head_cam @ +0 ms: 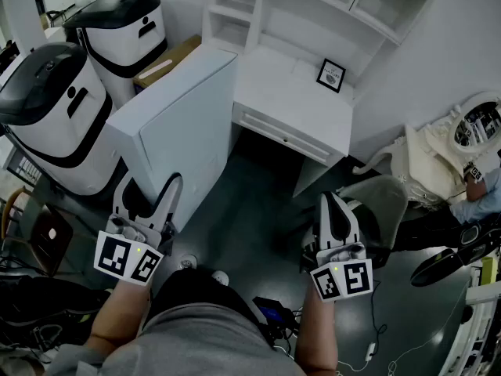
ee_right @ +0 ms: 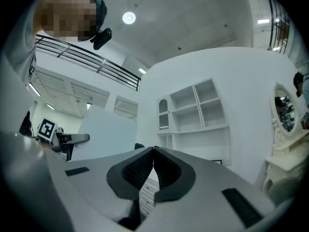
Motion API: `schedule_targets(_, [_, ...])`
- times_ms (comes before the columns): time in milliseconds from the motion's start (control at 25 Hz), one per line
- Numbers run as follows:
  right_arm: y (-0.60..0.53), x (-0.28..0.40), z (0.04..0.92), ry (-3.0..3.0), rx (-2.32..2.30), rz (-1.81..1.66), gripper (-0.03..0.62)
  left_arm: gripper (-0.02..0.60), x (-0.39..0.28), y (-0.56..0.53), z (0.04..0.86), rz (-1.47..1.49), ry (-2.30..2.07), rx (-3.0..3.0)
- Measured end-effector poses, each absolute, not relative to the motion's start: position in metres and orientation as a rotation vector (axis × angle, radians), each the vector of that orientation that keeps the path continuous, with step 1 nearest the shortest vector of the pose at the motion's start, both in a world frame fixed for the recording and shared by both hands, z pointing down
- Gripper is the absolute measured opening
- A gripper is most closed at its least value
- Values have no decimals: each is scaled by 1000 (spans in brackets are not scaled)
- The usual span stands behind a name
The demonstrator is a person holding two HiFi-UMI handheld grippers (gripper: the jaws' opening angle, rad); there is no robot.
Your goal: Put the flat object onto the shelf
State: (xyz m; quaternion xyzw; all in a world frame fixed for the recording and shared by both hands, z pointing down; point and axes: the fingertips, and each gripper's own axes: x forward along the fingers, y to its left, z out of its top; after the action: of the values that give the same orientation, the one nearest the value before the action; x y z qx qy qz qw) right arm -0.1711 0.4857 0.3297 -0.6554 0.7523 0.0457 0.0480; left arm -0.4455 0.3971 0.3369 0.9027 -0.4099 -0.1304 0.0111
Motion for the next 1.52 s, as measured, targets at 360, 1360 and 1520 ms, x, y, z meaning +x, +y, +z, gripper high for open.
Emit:
schedule_targets(360, [501,-171,329,2263,-2006,145,28,268,-444,411,335,-405,-1275,2838])
schedule_targets(1360, [485,-124,327,2236,-2018,112,29,268,-407,381,330,-372,-1275,2864])
schedule_targets(1520, [466,-108,330,2245,-2028,91,29,268,-388,358,332,-365,-1273,2857])
